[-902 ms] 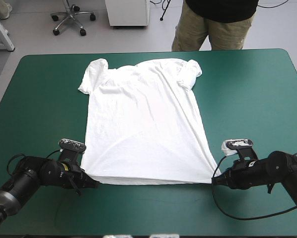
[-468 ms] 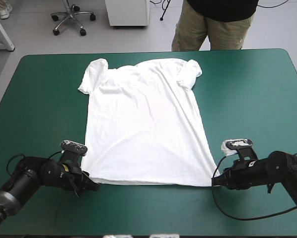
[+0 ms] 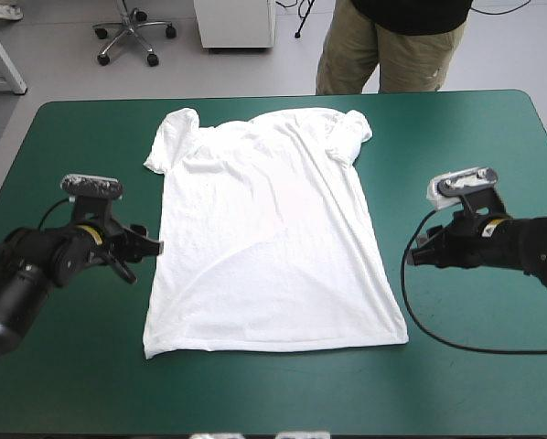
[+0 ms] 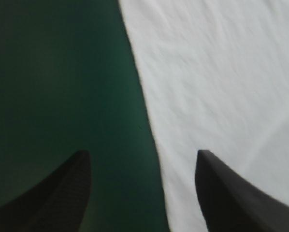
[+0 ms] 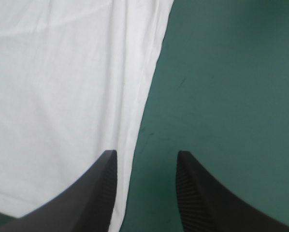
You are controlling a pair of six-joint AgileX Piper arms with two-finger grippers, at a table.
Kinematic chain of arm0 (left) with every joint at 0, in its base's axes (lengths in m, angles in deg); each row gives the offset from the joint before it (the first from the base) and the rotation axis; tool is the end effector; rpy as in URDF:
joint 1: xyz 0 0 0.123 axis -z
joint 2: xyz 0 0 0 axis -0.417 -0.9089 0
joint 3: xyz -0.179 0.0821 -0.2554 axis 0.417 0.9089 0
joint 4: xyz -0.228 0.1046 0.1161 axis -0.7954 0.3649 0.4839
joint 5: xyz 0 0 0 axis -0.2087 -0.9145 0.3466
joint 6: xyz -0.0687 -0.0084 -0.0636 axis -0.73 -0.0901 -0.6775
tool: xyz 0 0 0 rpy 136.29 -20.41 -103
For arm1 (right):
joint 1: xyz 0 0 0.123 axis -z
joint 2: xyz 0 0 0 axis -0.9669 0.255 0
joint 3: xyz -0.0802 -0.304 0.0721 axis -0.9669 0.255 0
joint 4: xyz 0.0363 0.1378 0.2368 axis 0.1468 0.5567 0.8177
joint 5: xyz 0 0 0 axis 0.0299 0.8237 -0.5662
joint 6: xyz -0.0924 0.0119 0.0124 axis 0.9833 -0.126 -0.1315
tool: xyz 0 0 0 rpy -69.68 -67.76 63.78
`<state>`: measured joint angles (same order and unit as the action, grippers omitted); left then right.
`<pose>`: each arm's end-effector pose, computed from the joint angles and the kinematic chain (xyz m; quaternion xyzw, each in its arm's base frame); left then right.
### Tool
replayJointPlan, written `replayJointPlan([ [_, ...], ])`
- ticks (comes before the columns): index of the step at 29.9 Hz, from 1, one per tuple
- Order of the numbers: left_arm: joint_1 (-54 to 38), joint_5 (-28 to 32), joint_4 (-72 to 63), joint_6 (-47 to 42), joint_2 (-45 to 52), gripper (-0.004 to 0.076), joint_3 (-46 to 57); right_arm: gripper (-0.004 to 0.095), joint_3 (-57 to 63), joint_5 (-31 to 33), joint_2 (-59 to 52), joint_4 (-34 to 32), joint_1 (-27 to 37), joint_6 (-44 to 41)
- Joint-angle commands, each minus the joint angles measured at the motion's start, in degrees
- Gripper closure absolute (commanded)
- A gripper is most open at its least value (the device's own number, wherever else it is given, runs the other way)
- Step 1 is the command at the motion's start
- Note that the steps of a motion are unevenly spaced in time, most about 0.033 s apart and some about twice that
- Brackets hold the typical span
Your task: Fold the cloth
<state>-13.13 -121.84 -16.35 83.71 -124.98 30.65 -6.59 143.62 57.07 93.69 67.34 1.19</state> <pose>0.2382 -0.0403 0.3579 0.0699 0.9330 0.0012 0.3529 0.2170 0.0492 0.3959 -0.1547 0.9236 0.0979 0.3368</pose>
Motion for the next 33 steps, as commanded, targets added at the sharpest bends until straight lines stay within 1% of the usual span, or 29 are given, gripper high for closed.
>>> replayJointPlan([
  [1,-5.10,4.67,-2.92,2.51,-7.50,0.0272,-8.07,0.0525,-6.63,-1.96,3.58,-1.30,0.40,-1.28],
  [5,-9.94,5.36,-16.38,10.78,-17.88,0.0290,-16.89,0.0526,-9.81,-1.96,9.04,-1.19,0.40,-0.32],
  [8,-11.09,4.78,-21.90,13.84,-24.74,0.0290,-22.81,0.0526,-10.42,-2.85,12.62,-0.75,0.40,-0.20],
  [13,-11.09,1.63,-22.25,13.58,-34.81,0.0290,-32.30,0.0526,-10.42,-3.72,16.78,-0.09,0.40,-0.20],
  [18,-11.09,-4.33,-22.25,13.58,-43.84,0.0312,-39.32,0.0531,-10.42,-4.18,17.88,-0.09,0.40,-0.20],
  [20,-11.09,-5.59,-22.69,13.58,-46.06,0.0323,-40.39,0.0531,-10.54,-4.55,17.88,-0.09,0.40,-0.20],
  [26,-10.99,-6.71,-22.92,13.44,-50.17,0.0328,-40.48,0.0531,-10.98,-5.47,17.88,-0.09,0.40,-0.20],
  [28,-10.71,-7.10,-22.92,13.44,-51.00,0.0356,-40.48,0.0531,-10.98,-6.09,17.88,-0.09,0.40,-0.20],
  [29,-10.50,-7.62,-22.81,13.78,-51.40,0.0384,-40.48,0.0530,-10.98,-6.33,17.88,-0.09,0.40,-0.20],
  [31,-9.94,-8.58,-22.81,15.24,-52.00,0.0475,-40.48,0.0531,-10.98,-7.04,17.88,-0.09,0.40,-0.20],
  [33,-9.33,-9.53,-22.69,16.43,-52.41,0.0607,-40.48,0.0531,-10.98,-7.76,17.88,-0.34,0.40,-0.20],
])
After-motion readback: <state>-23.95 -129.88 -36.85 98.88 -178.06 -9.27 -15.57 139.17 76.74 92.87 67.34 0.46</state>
